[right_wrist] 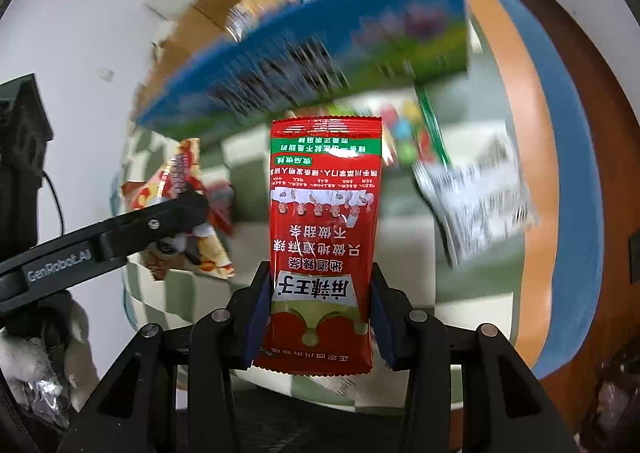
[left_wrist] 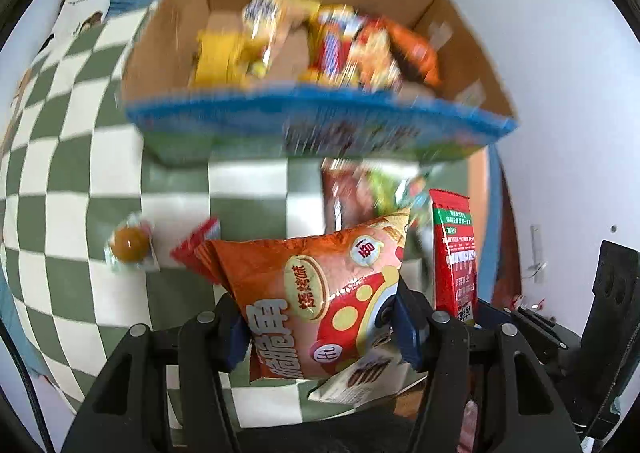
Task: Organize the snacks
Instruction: 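Carry both packets into the box and open both grippers, then withdraw both tools from the box toward the remaining snacks, then grasp the Franzzi cookie pack with the left gripper while the right grasps the white Mix bag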
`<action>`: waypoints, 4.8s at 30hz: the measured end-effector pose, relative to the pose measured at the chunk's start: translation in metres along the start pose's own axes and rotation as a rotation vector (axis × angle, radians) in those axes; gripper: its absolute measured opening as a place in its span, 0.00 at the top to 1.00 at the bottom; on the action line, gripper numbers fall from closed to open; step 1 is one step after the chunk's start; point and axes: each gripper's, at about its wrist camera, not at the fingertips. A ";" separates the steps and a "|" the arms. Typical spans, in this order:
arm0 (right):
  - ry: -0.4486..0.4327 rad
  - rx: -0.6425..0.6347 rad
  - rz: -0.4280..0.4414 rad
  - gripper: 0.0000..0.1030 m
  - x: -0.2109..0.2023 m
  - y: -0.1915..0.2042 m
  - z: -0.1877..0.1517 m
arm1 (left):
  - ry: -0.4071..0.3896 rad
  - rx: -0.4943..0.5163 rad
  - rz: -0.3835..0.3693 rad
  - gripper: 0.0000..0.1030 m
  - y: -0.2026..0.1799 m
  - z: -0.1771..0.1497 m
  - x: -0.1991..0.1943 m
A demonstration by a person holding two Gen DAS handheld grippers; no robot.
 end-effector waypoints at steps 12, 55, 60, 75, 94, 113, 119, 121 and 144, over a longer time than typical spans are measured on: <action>-0.220 -0.144 -0.115 0.54 -0.082 0.023 0.123 | -0.066 0.084 0.035 0.45 -0.027 0.102 0.004; 0.000 -0.061 -0.305 0.07 0.010 -0.010 0.208 | -0.074 -0.037 0.234 0.11 0.023 0.122 0.037; -0.052 -0.083 -0.309 0.07 -0.009 -0.001 0.197 | -0.152 -0.027 0.257 0.11 0.015 0.106 0.015; -0.256 -0.179 -0.315 0.07 -0.091 0.038 0.140 | -0.368 0.023 0.270 0.11 -0.015 0.040 -0.060; -0.137 0.096 -0.183 0.15 -0.081 -0.057 0.021 | 0.119 0.300 0.185 0.11 -0.071 -0.101 0.086; -0.006 0.667 0.064 0.15 0.035 -0.182 0.030 | 0.273 0.099 0.236 0.44 -0.033 -0.088 0.187; 0.030 0.539 -0.045 0.34 0.058 -0.156 0.038 | 0.233 -0.037 0.203 0.44 0.005 -0.062 0.172; 0.057 0.398 -0.119 0.39 0.061 -0.135 0.035 | 0.236 -0.066 0.176 0.44 0.012 -0.061 0.171; 0.078 0.114 -0.233 0.49 0.062 -0.099 -0.009 | 0.206 0.038 0.133 0.47 -0.026 -0.076 0.160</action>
Point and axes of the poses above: each gripper's, at about its wrist camera, not at the fingertips, and x roughly the way its jaws point, y to its left, z to its top, and after that the axes turned 4 degrees about y, right-handed
